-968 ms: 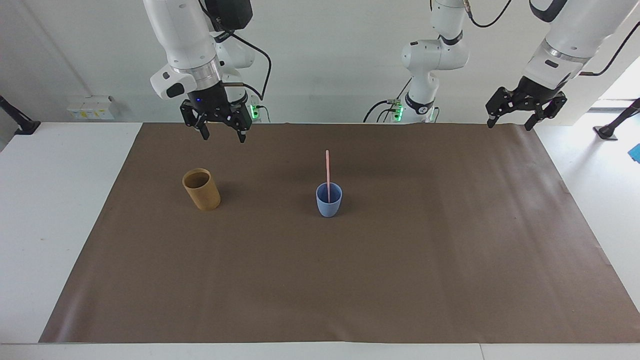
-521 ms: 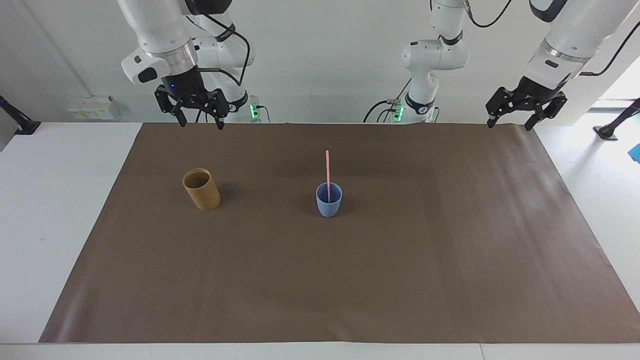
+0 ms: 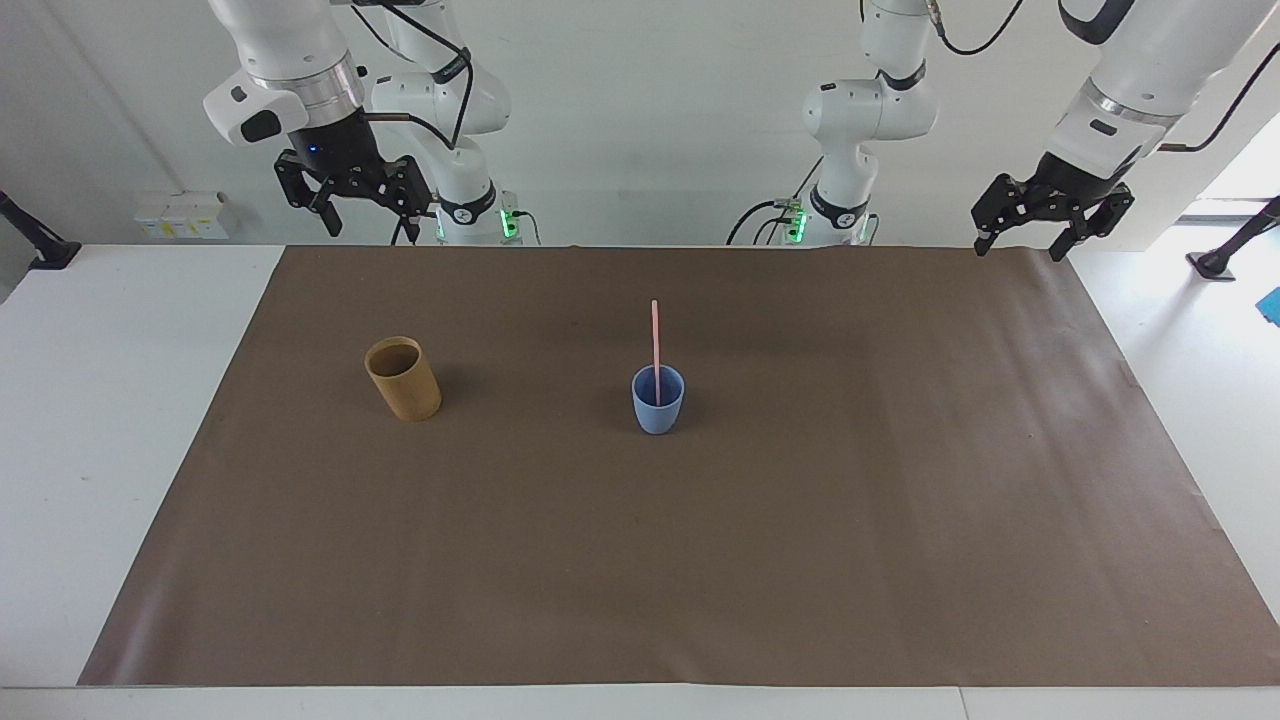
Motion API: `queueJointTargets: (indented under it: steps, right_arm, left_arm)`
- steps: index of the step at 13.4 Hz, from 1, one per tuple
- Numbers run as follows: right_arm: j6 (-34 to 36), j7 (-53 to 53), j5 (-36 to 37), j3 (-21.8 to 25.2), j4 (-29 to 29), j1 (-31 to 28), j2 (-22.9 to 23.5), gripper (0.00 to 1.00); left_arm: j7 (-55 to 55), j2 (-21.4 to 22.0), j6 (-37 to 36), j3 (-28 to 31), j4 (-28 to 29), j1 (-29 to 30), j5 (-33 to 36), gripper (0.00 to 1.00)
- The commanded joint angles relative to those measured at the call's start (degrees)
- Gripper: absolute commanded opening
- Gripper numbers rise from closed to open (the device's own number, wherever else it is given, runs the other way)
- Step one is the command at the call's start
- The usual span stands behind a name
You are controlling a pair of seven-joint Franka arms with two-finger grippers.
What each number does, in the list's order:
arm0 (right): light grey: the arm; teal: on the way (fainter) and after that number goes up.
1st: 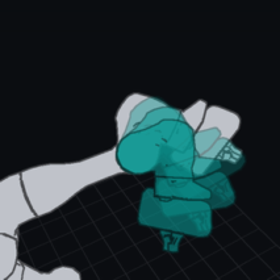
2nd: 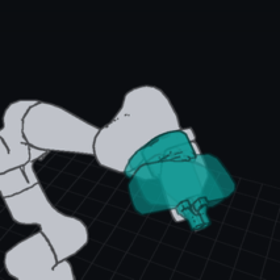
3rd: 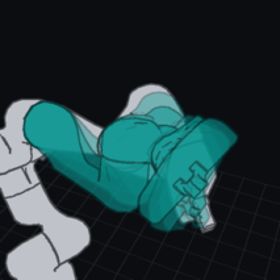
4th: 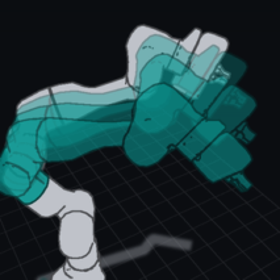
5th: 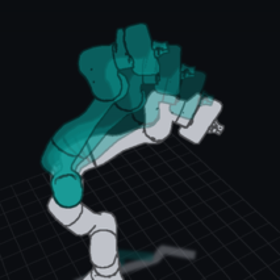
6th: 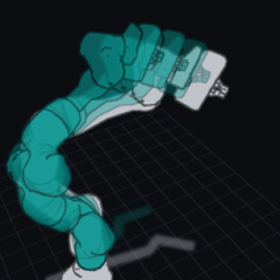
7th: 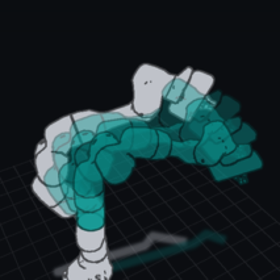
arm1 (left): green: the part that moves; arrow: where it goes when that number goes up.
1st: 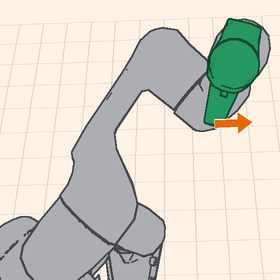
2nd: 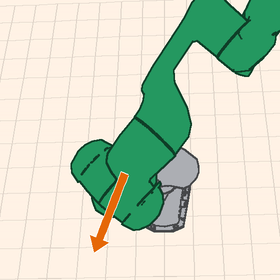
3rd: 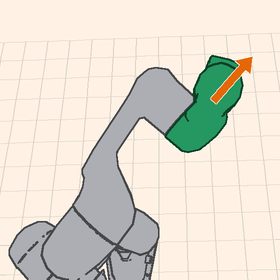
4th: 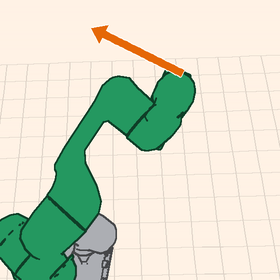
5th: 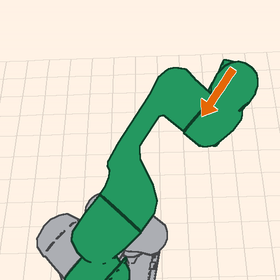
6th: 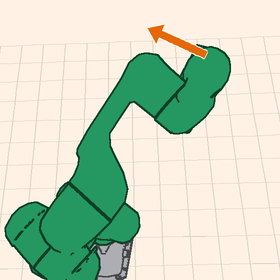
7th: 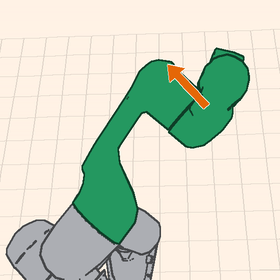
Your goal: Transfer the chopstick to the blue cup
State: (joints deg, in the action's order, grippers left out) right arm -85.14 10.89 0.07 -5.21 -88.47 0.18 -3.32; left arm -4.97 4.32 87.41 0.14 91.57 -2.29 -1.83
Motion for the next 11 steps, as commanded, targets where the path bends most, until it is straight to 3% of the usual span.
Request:
queueJointTargets:
  steps: [1, 11]
  right_arm:
    - [1.1, -1.3, 0.6, 0.6, 1.5, 0.5, 0.7, 1.0]
    - [0.8, -1.0, 0.2, 1.4, 0.9, 0.7, 0.2, 1.0]
  left_arm:
    - [-0.6, -0.2, -1.1, -0.3, -0.8, 0.6, 0.4, 1.0]
    - [-0.6, -0.2, -1.1, -0.3, -0.8, 0.6, 0.5, 1.0]
